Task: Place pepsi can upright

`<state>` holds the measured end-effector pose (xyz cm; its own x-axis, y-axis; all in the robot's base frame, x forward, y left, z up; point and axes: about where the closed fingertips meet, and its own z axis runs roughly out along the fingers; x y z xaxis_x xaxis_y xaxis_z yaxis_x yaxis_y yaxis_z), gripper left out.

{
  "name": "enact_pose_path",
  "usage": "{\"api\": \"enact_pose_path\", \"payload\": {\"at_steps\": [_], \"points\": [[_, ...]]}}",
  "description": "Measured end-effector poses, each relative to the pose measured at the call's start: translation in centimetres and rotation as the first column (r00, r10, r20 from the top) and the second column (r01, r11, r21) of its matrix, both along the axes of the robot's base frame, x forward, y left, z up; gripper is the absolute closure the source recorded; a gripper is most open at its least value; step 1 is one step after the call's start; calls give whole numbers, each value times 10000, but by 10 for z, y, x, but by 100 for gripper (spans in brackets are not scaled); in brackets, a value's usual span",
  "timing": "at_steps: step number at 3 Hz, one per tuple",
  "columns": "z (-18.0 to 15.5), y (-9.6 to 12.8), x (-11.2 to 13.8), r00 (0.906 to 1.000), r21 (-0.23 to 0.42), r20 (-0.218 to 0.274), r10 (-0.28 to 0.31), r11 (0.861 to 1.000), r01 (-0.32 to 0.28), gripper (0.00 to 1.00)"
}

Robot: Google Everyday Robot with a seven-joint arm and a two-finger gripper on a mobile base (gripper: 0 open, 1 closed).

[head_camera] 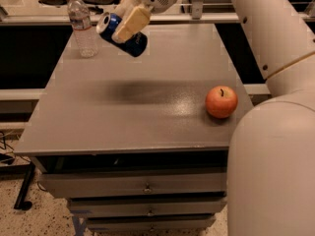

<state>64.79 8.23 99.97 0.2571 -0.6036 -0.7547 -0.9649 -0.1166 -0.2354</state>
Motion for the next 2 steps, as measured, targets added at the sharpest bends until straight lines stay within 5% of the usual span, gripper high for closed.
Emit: {"api": "enact_pose_path", "payload": {"at_steps": [2], "points": [[-9, 8, 4, 9891, 2293, -1313, 668, 9727, -352, 100]]}}
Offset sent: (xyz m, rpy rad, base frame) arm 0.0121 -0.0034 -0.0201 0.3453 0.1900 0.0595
